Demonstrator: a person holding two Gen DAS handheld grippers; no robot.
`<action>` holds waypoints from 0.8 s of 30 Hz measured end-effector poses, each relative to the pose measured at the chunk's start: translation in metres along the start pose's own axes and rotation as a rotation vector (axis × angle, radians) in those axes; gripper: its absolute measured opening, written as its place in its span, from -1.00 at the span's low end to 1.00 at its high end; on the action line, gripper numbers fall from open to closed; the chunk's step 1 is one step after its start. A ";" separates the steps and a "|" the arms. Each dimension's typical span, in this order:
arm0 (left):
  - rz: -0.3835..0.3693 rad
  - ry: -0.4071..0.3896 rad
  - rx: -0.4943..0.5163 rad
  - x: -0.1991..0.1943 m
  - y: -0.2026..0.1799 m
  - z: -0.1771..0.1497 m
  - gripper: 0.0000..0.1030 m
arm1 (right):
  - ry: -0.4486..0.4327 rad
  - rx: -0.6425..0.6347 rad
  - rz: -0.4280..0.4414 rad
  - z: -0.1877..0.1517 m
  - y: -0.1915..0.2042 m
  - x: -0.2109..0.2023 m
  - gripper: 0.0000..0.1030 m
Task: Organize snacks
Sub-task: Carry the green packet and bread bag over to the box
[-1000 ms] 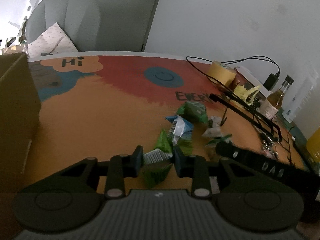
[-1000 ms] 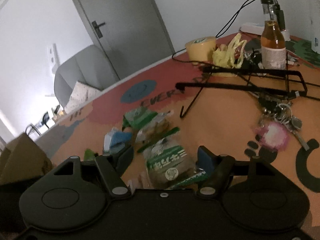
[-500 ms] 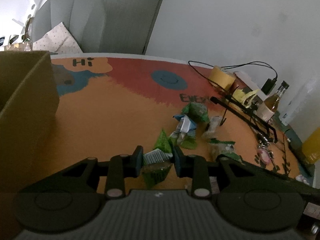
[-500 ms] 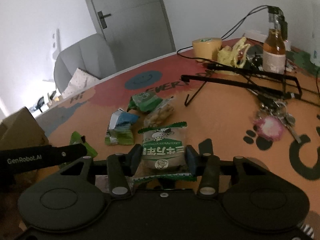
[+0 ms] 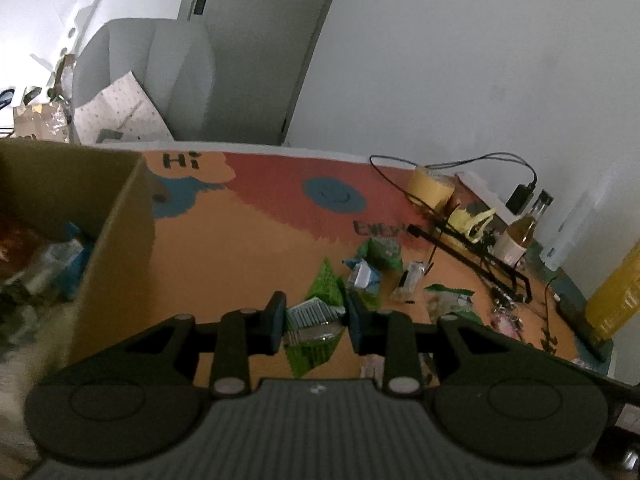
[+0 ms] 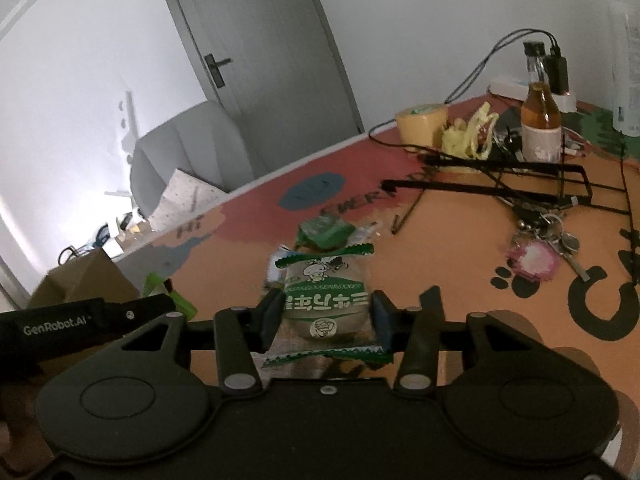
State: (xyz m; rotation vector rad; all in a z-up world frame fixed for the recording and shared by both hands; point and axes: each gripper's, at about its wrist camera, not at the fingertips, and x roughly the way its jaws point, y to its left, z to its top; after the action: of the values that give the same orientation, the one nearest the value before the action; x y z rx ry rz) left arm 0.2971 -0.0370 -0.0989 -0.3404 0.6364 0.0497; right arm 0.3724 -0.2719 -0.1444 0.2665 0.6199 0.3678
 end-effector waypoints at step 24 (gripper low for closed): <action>0.030 -0.128 -0.015 -0.080 0.045 0.020 -0.40 | -0.074 -0.052 0.106 0.005 0.071 -0.031 -0.12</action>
State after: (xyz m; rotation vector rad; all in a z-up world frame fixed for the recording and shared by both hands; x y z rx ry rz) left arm 0.2379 0.0171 -0.0501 -0.3396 0.5150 0.1042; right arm 0.3340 -0.2207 -0.1000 0.2624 0.5235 0.4732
